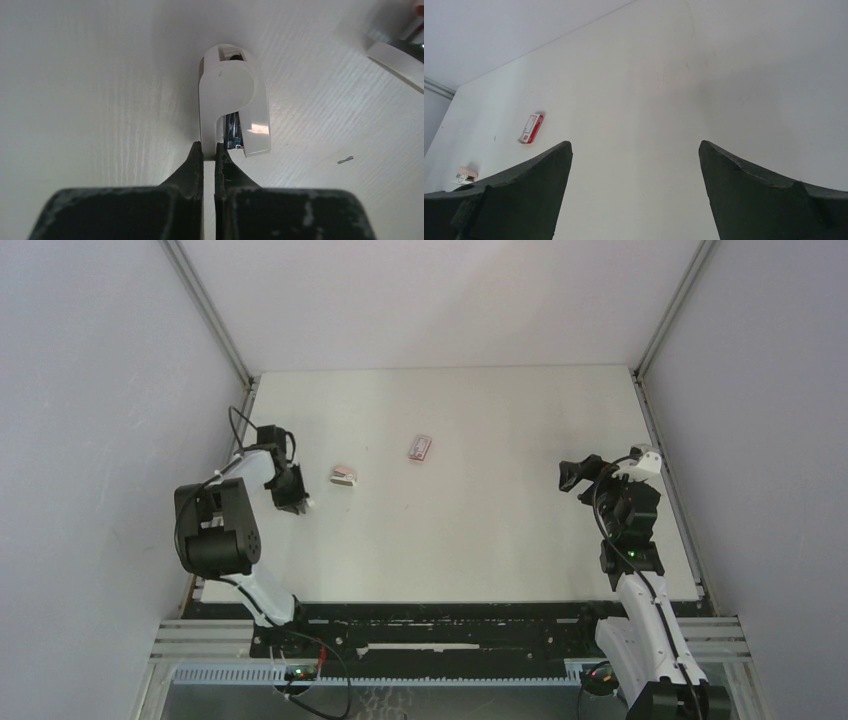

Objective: Load the staples into the stapler

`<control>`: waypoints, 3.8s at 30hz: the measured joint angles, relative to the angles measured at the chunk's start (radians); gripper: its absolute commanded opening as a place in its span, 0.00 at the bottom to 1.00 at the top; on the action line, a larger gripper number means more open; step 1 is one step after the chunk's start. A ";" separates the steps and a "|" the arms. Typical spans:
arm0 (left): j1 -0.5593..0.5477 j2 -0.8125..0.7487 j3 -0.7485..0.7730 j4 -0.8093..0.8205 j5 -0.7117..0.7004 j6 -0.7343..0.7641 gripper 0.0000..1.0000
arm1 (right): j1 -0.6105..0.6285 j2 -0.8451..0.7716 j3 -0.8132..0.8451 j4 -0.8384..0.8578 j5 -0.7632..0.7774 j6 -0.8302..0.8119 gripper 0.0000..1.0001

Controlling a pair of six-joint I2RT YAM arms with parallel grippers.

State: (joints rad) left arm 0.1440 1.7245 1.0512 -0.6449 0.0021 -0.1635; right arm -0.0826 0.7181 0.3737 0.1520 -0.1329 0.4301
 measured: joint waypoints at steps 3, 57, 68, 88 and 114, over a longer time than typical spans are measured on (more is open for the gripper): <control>-0.048 -0.043 -0.004 0.009 -0.024 -0.001 0.00 | 0.000 0.000 0.000 0.000 -0.004 0.001 0.94; -0.797 -0.332 -0.051 0.242 0.443 -0.209 0.00 | 0.802 0.520 0.285 -0.047 -0.135 0.550 0.25; -0.804 -0.333 -0.048 0.239 0.402 -0.162 0.00 | 0.724 0.472 0.298 -0.114 -0.241 0.510 0.01; -0.892 -0.327 -0.035 0.170 0.534 -0.106 0.00 | 0.402 0.286 0.306 -0.346 -0.309 0.326 0.51; -0.914 -0.502 -0.365 0.866 0.227 -0.818 0.00 | 0.801 0.335 0.280 -0.147 0.202 0.399 0.69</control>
State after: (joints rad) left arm -0.7704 1.2228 0.6857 0.2214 0.2291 -0.9810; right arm 0.7181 1.0527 0.6533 0.0051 0.0689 0.8295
